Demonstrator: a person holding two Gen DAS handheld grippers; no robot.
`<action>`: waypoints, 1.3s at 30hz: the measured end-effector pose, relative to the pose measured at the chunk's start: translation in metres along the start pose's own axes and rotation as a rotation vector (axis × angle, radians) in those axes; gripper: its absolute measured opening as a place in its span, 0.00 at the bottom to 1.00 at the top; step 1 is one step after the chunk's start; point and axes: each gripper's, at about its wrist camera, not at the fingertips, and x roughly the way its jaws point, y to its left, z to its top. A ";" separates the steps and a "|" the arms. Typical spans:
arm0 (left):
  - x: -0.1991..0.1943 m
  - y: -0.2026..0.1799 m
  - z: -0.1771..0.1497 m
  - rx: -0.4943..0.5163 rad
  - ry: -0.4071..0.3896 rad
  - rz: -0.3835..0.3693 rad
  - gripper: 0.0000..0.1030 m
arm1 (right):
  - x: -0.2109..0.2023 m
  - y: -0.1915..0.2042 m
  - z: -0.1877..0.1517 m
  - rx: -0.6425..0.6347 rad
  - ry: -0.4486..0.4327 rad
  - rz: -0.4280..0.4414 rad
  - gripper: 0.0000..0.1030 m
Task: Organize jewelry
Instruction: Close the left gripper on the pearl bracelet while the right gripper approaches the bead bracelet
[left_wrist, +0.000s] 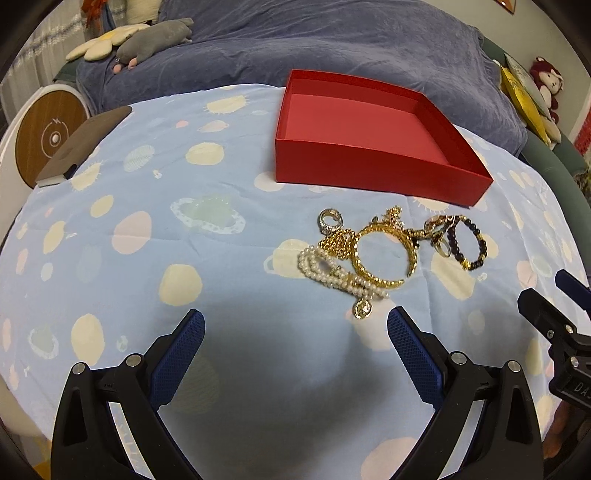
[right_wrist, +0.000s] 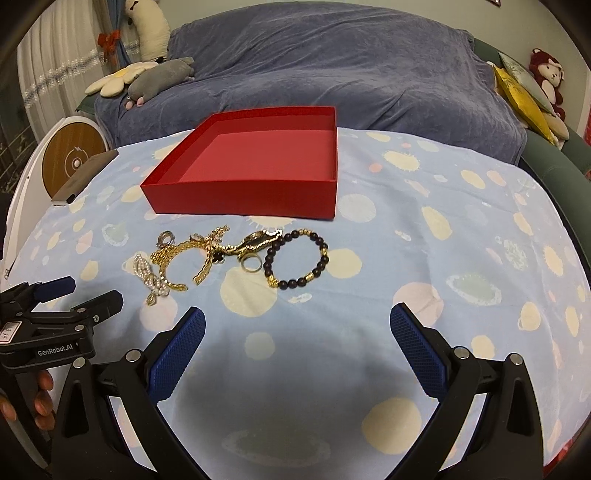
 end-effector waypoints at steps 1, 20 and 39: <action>0.003 -0.001 0.003 -0.017 -0.003 -0.003 0.94 | 0.003 -0.002 0.001 0.009 -0.003 -0.003 0.95; 0.030 -0.010 -0.002 0.061 -0.045 0.075 0.40 | 0.030 0.002 -0.006 0.012 0.045 0.010 0.95; 0.006 -0.010 0.009 0.029 -0.060 -0.052 0.00 | 0.061 -0.003 0.010 0.090 0.097 0.052 0.70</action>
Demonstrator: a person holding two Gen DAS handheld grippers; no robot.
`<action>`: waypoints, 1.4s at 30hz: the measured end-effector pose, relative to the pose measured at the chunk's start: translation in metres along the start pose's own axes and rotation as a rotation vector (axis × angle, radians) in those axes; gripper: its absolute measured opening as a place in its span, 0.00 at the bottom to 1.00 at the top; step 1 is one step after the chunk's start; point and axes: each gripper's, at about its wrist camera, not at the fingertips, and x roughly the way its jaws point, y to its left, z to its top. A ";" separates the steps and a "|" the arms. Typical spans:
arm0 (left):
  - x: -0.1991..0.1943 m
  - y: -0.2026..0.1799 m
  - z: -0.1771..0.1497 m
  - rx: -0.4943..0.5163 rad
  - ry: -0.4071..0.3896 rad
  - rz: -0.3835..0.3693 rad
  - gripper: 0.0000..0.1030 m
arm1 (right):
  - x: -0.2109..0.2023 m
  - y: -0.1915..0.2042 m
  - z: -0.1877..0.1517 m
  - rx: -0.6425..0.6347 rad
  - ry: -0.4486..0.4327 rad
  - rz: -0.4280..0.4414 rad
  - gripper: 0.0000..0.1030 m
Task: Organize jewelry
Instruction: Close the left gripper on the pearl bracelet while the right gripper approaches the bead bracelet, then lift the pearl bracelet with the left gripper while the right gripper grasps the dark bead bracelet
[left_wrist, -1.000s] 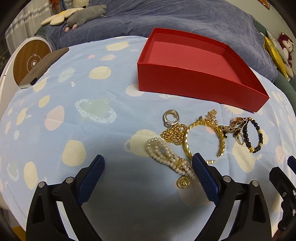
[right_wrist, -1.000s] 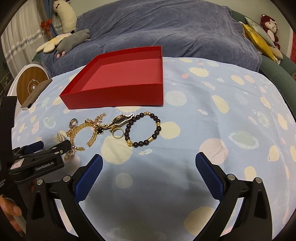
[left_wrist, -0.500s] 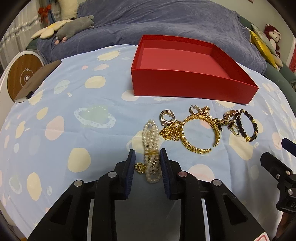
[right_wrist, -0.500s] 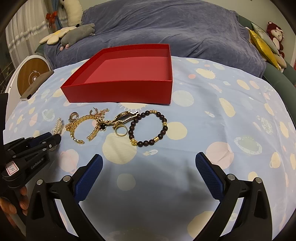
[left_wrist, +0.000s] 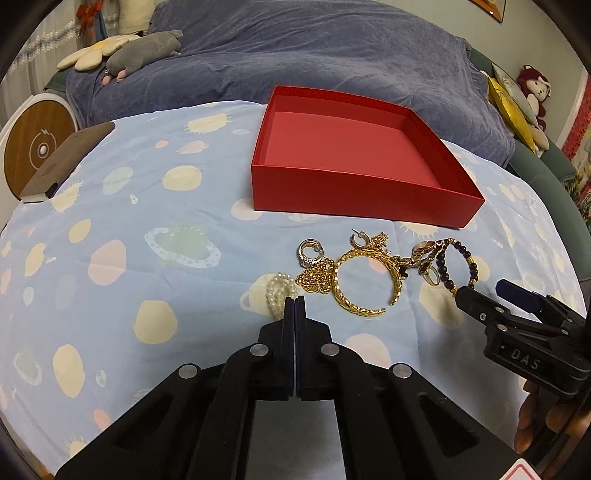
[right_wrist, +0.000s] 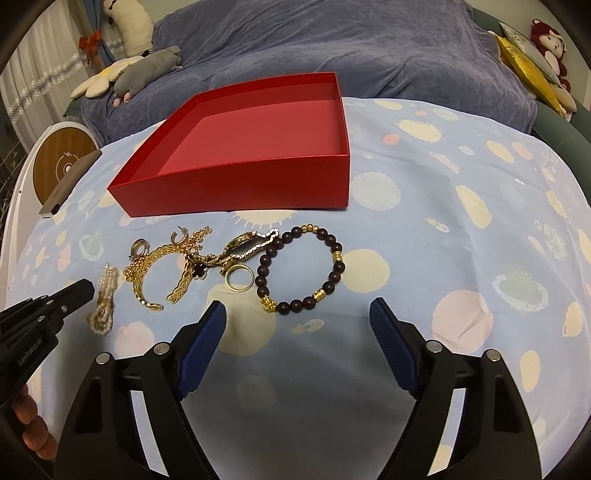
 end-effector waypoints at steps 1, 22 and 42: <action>0.000 0.001 0.000 -0.001 0.001 -0.002 0.00 | 0.001 -0.001 0.001 0.010 -0.002 -0.001 0.70; 0.020 0.016 -0.005 -0.048 0.031 0.017 0.39 | 0.001 -0.014 0.007 0.066 -0.016 -0.008 0.68; 0.031 -0.019 0.000 0.004 0.025 -0.017 0.53 | 0.001 -0.017 0.008 0.077 -0.014 0.002 0.68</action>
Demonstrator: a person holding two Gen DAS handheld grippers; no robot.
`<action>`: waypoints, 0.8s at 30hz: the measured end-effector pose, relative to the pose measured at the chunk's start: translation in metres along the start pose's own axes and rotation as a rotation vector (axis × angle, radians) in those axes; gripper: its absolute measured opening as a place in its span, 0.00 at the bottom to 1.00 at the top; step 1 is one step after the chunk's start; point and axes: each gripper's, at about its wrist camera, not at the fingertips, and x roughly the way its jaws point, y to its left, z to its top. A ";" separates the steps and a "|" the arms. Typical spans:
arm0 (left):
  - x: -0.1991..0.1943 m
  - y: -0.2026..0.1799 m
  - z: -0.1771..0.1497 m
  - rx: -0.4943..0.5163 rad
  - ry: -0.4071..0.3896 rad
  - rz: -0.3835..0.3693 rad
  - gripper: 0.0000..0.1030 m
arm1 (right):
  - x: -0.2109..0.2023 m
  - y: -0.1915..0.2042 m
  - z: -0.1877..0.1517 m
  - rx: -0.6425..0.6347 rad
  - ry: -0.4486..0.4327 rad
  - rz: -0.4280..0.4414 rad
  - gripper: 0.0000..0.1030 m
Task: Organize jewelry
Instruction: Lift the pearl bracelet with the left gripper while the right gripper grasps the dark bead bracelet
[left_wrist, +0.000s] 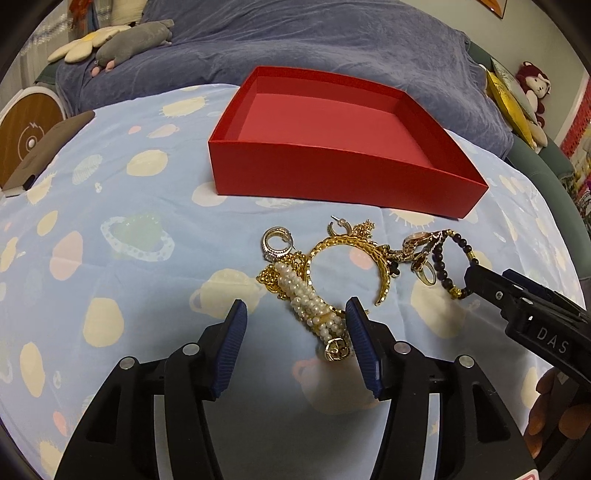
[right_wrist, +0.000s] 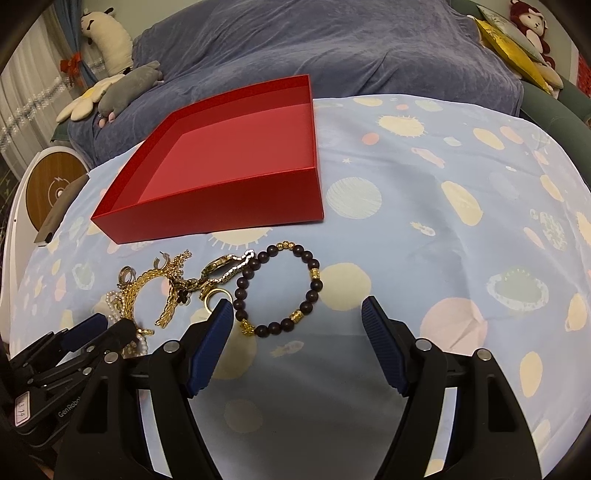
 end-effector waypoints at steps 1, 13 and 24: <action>0.000 -0.001 0.000 -0.001 -0.007 0.001 0.53 | 0.000 0.000 0.000 0.001 0.001 0.002 0.68; -0.008 0.008 -0.011 0.026 0.019 -0.085 0.12 | -0.003 0.000 -0.002 -0.001 -0.003 0.008 0.68; -0.016 0.032 -0.015 -0.011 0.027 -0.075 0.12 | 0.000 0.001 -0.001 -0.006 -0.006 -0.002 0.68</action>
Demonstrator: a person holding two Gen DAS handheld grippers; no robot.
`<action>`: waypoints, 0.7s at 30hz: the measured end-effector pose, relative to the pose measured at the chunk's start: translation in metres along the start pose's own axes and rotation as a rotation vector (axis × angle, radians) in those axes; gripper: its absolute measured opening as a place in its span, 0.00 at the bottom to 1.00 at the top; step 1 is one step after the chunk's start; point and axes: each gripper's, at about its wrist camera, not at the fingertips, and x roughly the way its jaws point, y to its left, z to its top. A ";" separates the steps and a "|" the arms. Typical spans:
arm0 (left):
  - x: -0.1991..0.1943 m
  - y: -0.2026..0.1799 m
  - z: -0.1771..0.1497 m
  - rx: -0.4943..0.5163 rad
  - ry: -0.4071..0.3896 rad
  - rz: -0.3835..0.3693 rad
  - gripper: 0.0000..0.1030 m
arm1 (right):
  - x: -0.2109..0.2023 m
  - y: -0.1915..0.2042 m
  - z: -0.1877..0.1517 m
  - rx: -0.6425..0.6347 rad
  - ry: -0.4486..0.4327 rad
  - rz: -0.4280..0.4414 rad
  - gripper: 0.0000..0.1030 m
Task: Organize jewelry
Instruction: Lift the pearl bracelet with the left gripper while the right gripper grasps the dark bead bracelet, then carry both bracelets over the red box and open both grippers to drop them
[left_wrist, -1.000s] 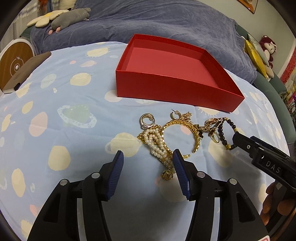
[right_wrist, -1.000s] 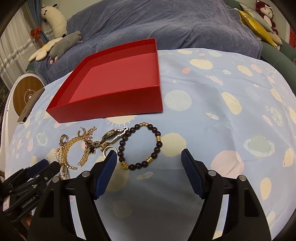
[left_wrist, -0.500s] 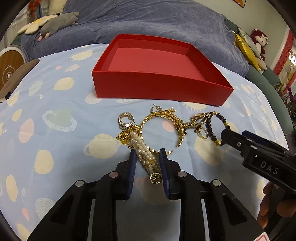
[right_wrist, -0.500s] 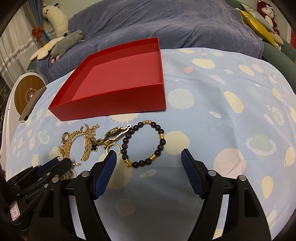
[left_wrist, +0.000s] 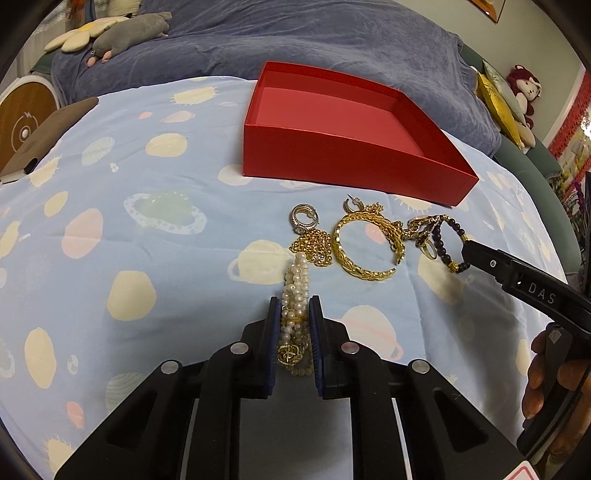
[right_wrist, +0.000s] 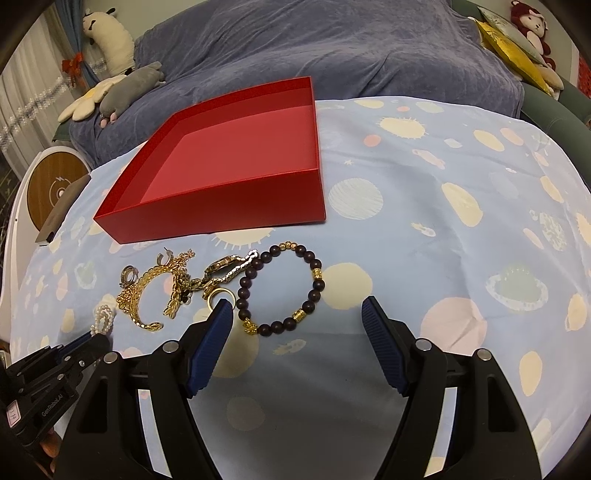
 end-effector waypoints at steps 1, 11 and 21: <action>0.000 0.000 0.000 -0.001 0.001 0.003 0.12 | 0.001 0.000 0.000 -0.001 0.001 -0.003 0.68; 0.003 -0.004 0.001 0.006 0.000 0.025 0.12 | 0.021 0.003 0.007 -0.048 -0.001 -0.057 0.42; 0.001 0.000 0.004 -0.004 0.009 0.008 0.12 | 0.014 0.003 0.004 -0.073 -0.025 -0.079 0.07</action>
